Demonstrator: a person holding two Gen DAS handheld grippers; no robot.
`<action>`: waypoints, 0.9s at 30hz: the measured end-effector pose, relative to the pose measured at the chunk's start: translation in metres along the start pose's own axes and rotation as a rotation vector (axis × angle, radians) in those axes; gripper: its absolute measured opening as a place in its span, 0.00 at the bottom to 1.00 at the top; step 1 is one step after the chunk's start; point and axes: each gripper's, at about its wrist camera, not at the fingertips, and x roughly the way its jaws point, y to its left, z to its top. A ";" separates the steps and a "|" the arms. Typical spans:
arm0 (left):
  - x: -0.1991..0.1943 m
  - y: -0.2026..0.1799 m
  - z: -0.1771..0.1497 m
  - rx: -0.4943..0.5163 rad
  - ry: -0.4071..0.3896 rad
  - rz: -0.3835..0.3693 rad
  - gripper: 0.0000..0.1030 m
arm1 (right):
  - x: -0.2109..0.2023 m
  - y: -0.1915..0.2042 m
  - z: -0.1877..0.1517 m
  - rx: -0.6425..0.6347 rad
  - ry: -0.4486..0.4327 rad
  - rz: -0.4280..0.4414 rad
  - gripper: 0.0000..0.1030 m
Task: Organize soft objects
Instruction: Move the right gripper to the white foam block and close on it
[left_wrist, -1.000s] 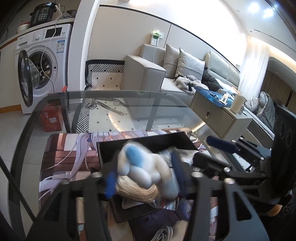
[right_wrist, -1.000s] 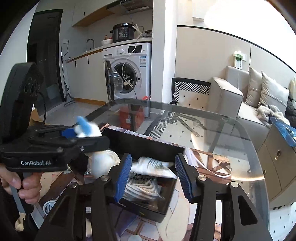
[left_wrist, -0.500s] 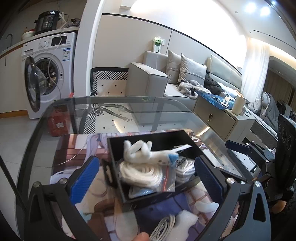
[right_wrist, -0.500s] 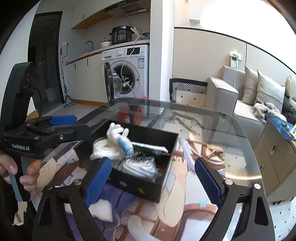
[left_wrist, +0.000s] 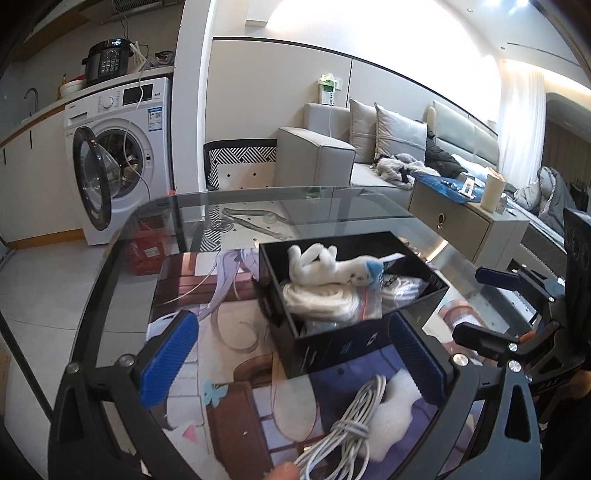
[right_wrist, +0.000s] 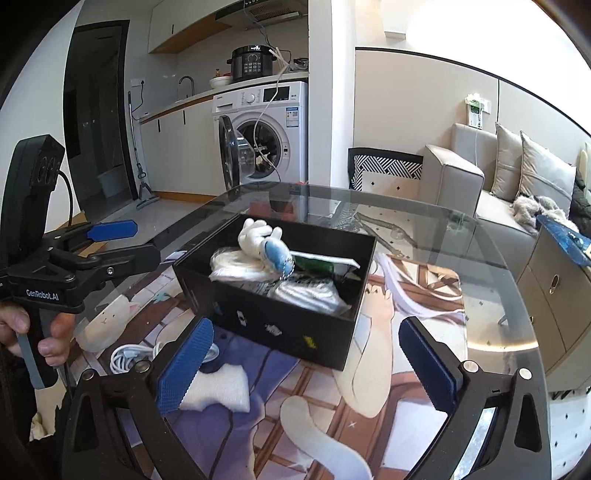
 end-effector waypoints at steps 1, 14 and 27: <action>-0.001 0.000 -0.003 0.003 0.002 0.000 1.00 | 0.001 0.000 -0.001 -0.001 0.006 0.005 0.99; -0.005 0.001 -0.026 0.037 0.060 -0.013 1.00 | 0.012 0.015 -0.012 -0.033 0.097 0.084 0.99; -0.007 0.013 -0.038 0.003 0.102 -0.018 1.00 | 0.033 0.055 -0.033 -0.134 0.211 0.206 0.99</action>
